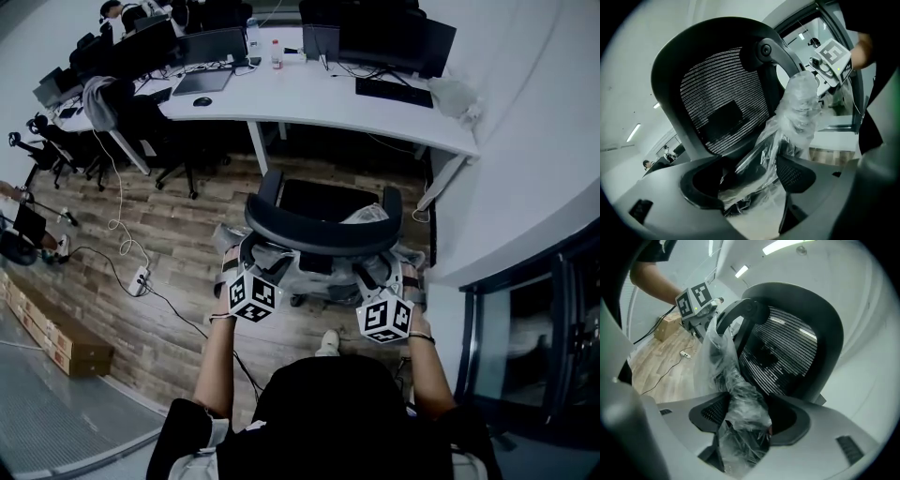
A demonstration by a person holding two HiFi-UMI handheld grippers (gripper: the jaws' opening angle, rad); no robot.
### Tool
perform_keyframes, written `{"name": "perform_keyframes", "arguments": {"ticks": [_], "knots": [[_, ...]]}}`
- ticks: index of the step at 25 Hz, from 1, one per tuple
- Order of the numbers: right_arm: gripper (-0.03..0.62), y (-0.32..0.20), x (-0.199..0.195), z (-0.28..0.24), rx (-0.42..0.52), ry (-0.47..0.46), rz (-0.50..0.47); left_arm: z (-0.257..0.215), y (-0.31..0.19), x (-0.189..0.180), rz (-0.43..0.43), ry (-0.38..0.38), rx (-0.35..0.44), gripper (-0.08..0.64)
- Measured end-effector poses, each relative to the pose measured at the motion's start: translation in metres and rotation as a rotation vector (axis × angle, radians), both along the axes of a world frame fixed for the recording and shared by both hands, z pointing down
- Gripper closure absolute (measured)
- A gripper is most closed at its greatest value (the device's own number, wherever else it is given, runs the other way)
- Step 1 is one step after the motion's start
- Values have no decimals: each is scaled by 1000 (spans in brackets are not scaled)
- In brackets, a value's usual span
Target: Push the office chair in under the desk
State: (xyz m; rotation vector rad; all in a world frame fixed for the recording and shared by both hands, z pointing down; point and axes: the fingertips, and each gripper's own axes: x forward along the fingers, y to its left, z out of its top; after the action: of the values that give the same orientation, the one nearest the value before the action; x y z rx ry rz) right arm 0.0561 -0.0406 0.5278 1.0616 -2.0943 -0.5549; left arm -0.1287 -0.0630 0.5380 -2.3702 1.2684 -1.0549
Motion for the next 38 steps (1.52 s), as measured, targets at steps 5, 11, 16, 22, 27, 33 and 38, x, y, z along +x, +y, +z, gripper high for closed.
{"name": "perform_keyframes", "arguments": {"ticks": [5, 11, 16, 22, 27, 33, 38], "knots": [[314, -13, -2, -1, -5, -1, -5, -1, -13, -3, -26, -4, 10, 201], [351, -37, 0, 7, -20, 30, -5, 3, -38, -3, -54, -6, 3, 205], [370, -62, 5, 9, -29, 57, -19, 2, -62, 0, -70, -10, 0, 206], [378, -92, 8, 11, -34, 60, -40, 5, -89, 3, -90, -20, 11, 204], [387, -111, 6, 12, -39, 71, -58, 7, -107, 2, -110, -33, 21, 204], [387, -133, 10, 15, -31, 63, -68, 10, -128, 7, -129, -62, 18, 206], [387, -148, 8, 11, -34, 63, -79, 8, -141, 5, -140, -61, 22, 204]]}}
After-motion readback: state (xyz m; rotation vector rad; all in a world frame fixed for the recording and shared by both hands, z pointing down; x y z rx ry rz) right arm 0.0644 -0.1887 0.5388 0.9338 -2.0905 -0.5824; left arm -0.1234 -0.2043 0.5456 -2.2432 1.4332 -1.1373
